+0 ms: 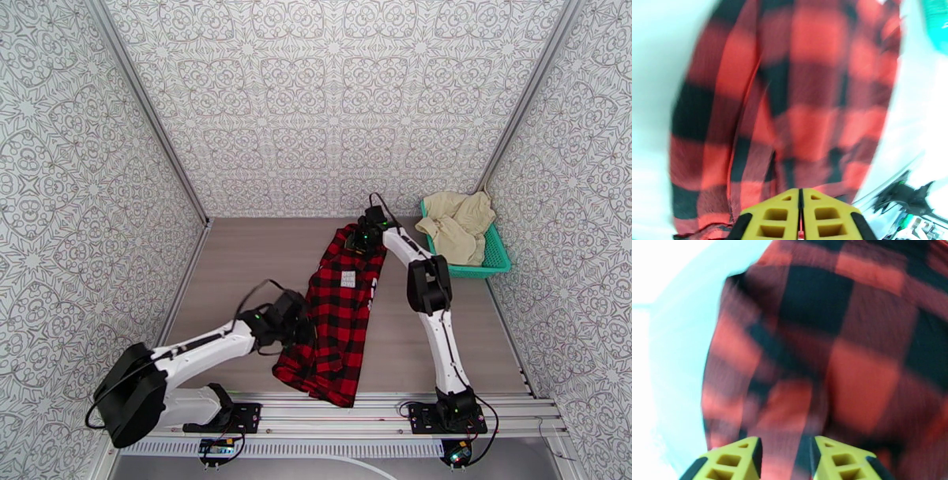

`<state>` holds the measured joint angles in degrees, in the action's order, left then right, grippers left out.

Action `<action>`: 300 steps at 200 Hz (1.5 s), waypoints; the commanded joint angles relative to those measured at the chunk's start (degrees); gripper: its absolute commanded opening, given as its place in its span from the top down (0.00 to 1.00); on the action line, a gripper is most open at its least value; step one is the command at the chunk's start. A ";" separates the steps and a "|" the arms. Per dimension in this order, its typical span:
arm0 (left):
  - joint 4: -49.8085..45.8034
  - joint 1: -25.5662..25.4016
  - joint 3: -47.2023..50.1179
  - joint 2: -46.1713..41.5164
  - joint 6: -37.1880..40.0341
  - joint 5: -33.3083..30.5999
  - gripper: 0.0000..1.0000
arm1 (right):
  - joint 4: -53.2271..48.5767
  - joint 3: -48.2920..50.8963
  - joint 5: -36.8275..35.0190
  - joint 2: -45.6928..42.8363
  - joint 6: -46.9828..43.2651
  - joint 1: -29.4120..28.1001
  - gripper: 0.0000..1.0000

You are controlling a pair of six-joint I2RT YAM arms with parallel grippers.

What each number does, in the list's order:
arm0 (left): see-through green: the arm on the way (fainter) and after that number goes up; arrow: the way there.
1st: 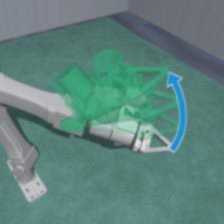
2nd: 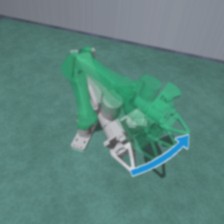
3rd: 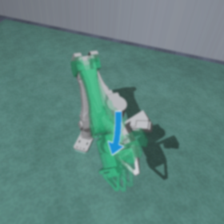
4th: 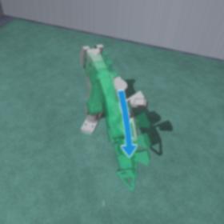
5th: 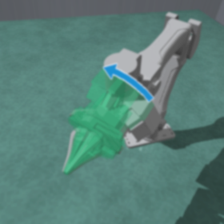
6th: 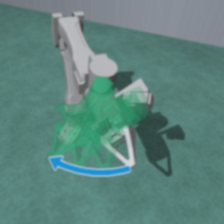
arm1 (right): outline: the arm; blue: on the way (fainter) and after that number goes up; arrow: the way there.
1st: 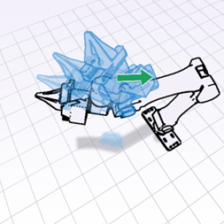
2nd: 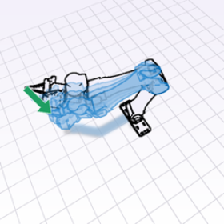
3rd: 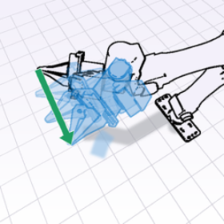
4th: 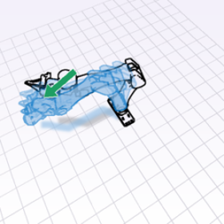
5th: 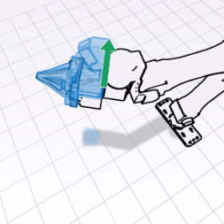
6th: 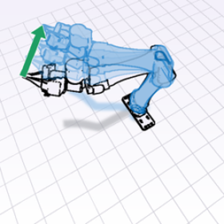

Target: Fold and stack the mixed laundry pile

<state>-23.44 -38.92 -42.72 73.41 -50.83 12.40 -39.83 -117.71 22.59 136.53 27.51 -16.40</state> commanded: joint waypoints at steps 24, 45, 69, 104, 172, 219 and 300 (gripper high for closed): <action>-2.35 7.07 -4.98 5.03 17.66 6.57 0.94 | 6.69 25.41 -2.76 -20.93 0.41 -0.34 0.61; -2.63 8.03 -5.40 9.55 21.10 7.52 0.96 | 10.38 36.58 -3.47 -25.20 2.25 -0.70 0.64; -0.64 7.70 -3.77 13.35 21.30 8.63 0.98 | 12.24 42.76 -4.91 -25.60 3.10 -0.92 0.69; 4.07 3.41 -0.50 16.56 17.23 9.56 1.00 | 11.21 40.18 -9.60 -19.46 1.53 -0.91 0.72; 17.43 -7.02 2.37 18.44 4.32 9.18 1.00 | 3.45 14.42 -10.38 -1.04 -2.35 -0.18 0.74; 18.00 -7.82 -2.31 18.26 4.53 5.25 0.92 | 0.00 -0.92 -4.78 6.81 -4.81 -0.03 0.74; 0.47 -8.71 -1.86 6.53 -1.89 -4.82 0.59 | 10.13 36.20 0.61 -28.23 -4.17 1.46 0.50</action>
<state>-11.00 -47.70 -45.76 84.14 -46.76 13.54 -33.43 -95.18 20.49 121.82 22.98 -16.40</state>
